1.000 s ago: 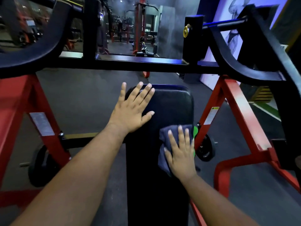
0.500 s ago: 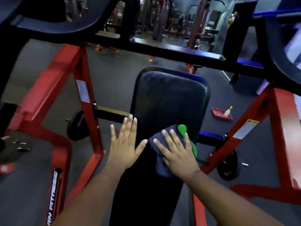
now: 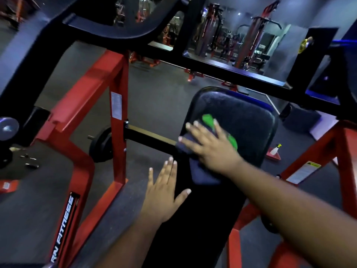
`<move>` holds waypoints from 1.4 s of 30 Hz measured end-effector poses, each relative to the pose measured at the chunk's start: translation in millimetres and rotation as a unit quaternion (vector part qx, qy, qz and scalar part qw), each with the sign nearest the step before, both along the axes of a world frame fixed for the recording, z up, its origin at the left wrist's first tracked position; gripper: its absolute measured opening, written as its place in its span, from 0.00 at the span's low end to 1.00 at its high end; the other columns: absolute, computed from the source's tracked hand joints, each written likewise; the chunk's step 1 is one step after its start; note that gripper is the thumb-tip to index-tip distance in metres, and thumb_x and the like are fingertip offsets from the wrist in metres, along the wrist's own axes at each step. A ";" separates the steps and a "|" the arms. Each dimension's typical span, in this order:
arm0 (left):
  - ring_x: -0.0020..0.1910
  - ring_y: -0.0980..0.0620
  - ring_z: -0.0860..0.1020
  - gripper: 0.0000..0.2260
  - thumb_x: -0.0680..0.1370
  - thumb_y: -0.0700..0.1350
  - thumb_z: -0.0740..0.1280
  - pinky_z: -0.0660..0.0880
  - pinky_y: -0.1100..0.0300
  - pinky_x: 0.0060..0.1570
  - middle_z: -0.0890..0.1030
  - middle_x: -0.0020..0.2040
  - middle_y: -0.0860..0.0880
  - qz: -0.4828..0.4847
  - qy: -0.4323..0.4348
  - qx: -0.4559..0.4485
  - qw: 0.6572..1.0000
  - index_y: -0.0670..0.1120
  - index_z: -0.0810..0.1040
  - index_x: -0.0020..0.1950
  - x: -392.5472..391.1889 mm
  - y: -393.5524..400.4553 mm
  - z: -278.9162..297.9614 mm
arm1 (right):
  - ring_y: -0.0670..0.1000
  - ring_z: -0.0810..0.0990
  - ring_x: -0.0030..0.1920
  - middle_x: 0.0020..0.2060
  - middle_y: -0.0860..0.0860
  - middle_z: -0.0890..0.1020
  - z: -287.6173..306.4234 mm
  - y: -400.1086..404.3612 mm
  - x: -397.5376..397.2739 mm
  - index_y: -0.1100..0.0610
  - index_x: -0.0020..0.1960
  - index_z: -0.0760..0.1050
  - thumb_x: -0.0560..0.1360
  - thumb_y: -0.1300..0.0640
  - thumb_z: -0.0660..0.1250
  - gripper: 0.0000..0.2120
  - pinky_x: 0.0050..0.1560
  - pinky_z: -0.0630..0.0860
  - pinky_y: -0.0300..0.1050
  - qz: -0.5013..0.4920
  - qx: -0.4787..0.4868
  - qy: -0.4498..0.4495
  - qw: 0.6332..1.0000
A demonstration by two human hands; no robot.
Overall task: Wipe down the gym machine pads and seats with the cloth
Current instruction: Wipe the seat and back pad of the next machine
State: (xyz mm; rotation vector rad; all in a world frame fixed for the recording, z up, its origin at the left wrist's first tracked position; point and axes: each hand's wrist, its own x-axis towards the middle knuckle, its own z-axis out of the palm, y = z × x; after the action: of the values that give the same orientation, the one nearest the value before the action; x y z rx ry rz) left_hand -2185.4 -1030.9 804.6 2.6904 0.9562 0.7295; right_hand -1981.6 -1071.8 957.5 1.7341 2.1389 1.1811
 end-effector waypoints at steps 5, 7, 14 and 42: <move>0.82 0.55 0.41 0.41 0.80 0.73 0.41 0.39 0.42 0.78 0.40 0.84 0.52 0.006 0.010 -0.040 0.999 0.47 0.42 0.83 -11.3 -3.9 -15.0 | 0.59 0.55 0.81 0.80 0.55 0.62 63.9 60.9 -15.9 0.43 0.77 0.66 0.76 0.44 0.63 0.29 0.77 0.46 0.72 -0.125 0.132 0.133 0.974; 0.82 0.53 0.48 0.40 0.81 0.71 0.44 0.43 0.42 0.78 0.48 0.84 0.49 0.009 0.004 -0.048 0.999 0.44 0.50 0.84 -9.1 -6.0 -11.5 | 0.59 0.57 0.81 0.79 0.54 0.65 22.7 48.9 -37.7 0.44 0.74 0.71 0.75 0.44 0.65 0.27 0.77 0.48 0.71 -0.099 0.096 0.100 0.985; 0.83 0.54 0.47 0.41 0.80 0.72 0.43 0.46 0.38 0.78 0.45 0.84 0.50 -0.009 0.033 -0.054 0.998 0.45 0.48 0.84 -26.3 -18.6 -31.9 | 0.60 0.65 0.78 0.77 0.57 0.68 32.9 33.2 -8.9 0.45 0.75 0.71 0.72 0.45 0.62 0.31 0.75 0.52 0.73 -0.007 -0.003 -0.016 1.000; 0.76 0.41 0.69 0.46 0.79 0.74 0.43 0.57 0.32 0.75 0.61 0.81 0.38 0.008 0.146 -0.187 0.971 0.38 0.60 0.80 -101.0 -101.7 -189.9 | 0.60 0.58 0.81 0.81 0.58 0.60 -231.1 -81.9 -103.8 0.48 0.81 0.60 0.75 0.50 0.67 0.36 0.76 0.43 0.70 0.071 -0.137 -0.018 0.988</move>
State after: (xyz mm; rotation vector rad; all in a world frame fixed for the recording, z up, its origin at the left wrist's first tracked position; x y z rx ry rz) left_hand -2286.4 -1132.6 614.7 2.4891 1.0584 0.1304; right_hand -2085.4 -1153.7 726.4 1.4551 2.3079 0.8868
